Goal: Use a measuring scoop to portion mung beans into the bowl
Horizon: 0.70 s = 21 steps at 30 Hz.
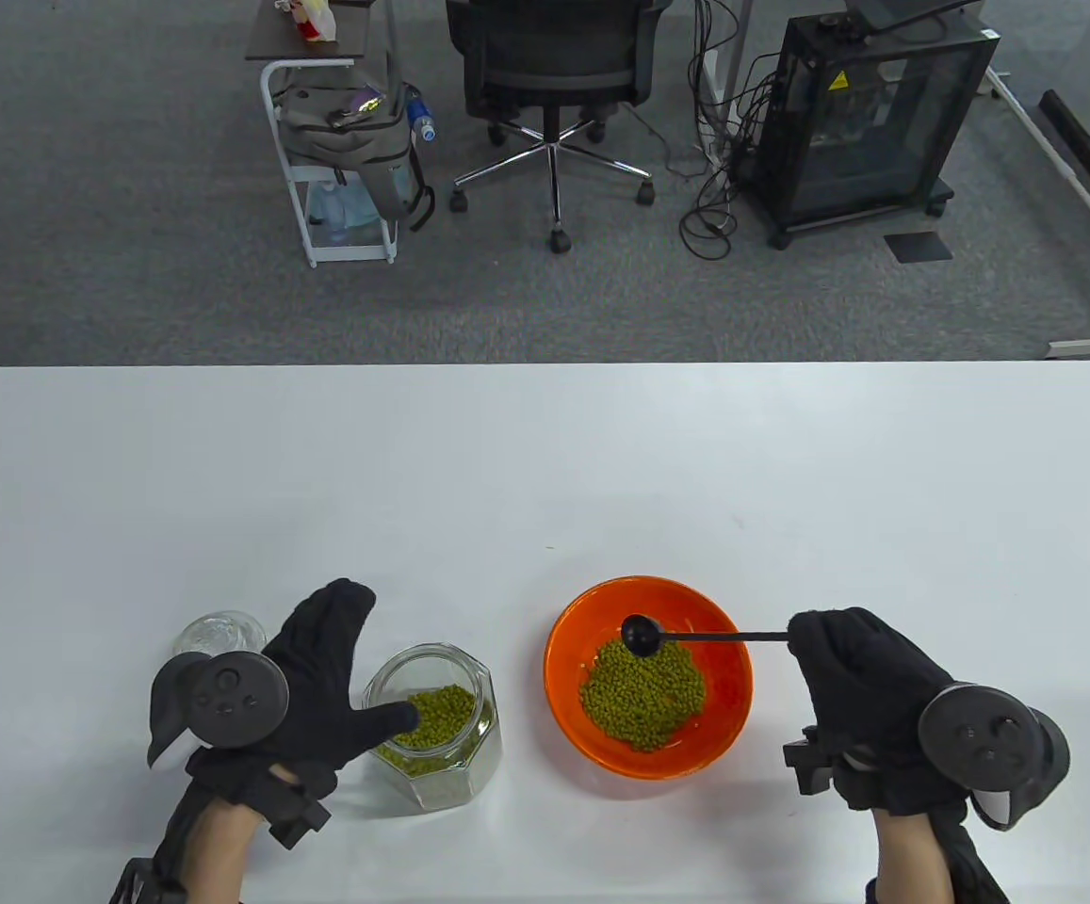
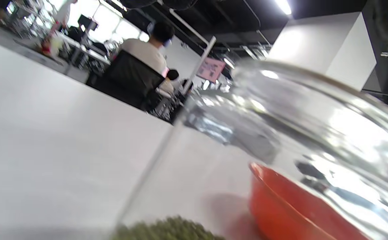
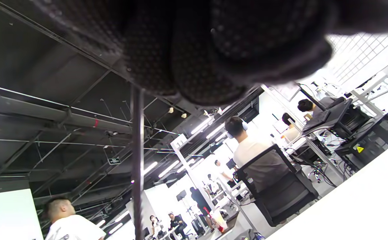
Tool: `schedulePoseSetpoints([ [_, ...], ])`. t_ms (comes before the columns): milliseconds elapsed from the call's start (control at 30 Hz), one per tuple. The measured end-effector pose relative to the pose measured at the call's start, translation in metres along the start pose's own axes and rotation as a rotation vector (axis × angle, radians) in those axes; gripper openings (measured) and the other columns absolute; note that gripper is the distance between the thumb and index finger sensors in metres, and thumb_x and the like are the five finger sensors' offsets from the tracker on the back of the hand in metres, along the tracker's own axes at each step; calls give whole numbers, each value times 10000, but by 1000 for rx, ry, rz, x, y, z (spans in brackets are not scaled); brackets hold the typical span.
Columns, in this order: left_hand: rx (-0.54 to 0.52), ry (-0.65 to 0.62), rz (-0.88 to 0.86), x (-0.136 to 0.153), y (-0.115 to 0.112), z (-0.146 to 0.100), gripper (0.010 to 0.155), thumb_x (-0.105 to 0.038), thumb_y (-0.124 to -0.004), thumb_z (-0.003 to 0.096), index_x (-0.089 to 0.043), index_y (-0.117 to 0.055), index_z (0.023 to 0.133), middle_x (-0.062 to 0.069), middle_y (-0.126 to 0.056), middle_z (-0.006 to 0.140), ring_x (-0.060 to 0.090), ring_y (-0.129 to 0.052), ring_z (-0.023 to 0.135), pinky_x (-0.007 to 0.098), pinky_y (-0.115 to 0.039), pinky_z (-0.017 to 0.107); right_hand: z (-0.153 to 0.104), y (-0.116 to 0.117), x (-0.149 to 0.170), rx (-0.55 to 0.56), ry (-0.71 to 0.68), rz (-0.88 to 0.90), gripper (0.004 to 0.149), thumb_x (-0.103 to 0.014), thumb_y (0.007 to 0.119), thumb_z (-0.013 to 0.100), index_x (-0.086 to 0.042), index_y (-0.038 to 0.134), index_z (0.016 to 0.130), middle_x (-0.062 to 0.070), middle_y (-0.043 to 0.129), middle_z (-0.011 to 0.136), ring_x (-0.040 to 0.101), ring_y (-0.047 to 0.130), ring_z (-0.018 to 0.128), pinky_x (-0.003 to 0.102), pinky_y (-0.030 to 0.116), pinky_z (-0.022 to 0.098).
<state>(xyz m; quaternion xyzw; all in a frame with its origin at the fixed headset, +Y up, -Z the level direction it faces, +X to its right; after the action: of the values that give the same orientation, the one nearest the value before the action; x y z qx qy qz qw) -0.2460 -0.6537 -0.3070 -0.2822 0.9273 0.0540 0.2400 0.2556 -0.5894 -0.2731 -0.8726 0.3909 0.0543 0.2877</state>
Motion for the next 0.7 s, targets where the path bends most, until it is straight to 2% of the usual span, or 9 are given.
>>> schedulePoseSetpoints([
  [133, -104, 100, 60, 21, 21, -10, 1099, -869, -615, 466, -59, -285, 1132, 286, -290, 1182, 629, -345, 1065, 766, -387, 723, 3, -4, 2, 30, 21, 74, 419, -472, 821, 474, -111, 1008, 575, 120, 1047, 475, 224, 1019, 242, 394, 877, 244],
  [267, -245, 192, 149, 39, 37, -19, 1013, -788, -670, 496, -54, -353, 1118, 278, -384, 1167, 621, -421, 1052, 750, -441, 713, 8, -7, 5, 39, 41, 100, 419, -473, 823, 477, -112, 1007, 582, 122, 1044, 487, 229, 1018, 258, 398, 875, 257],
  [467, -220, 271, 151, 61, 39, -23, 991, -762, -682, 512, -48, -353, 1117, 285, -392, 1162, 624, -433, 1043, 739, -460, 710, 29, -7, 12, 71, 121, 142, 417, -469, 829, 477, -107, 1010, 577, 130, 1044, 484, 234, 1018, 252, 403, 874, 255],
  [700, -190, 293, 156, 68, 33, -21, 993, -762, -684, 511, -50, -349, 1117, 284, -403, 1162, 624, -447, 1039, 736, -467, 708, 48, -3, 43, 104, 227, 89, 417, -471, 828, 478, -108, 1009, 576, 131, 1042, 487, 237, 1016, 258, 405, 873, 256],
])
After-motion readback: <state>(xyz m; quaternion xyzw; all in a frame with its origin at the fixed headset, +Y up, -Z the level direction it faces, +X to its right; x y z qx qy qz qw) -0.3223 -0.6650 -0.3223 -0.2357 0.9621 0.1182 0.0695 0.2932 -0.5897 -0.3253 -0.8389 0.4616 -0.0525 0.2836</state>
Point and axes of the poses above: the tracker on the back of each hand, its own x axis roughly to the little-finger side, its own z axis roughly from the wrist to the fingertips, y = z × x, the point moved 5 cm from there along z, roughly from the wrist to the fingertips
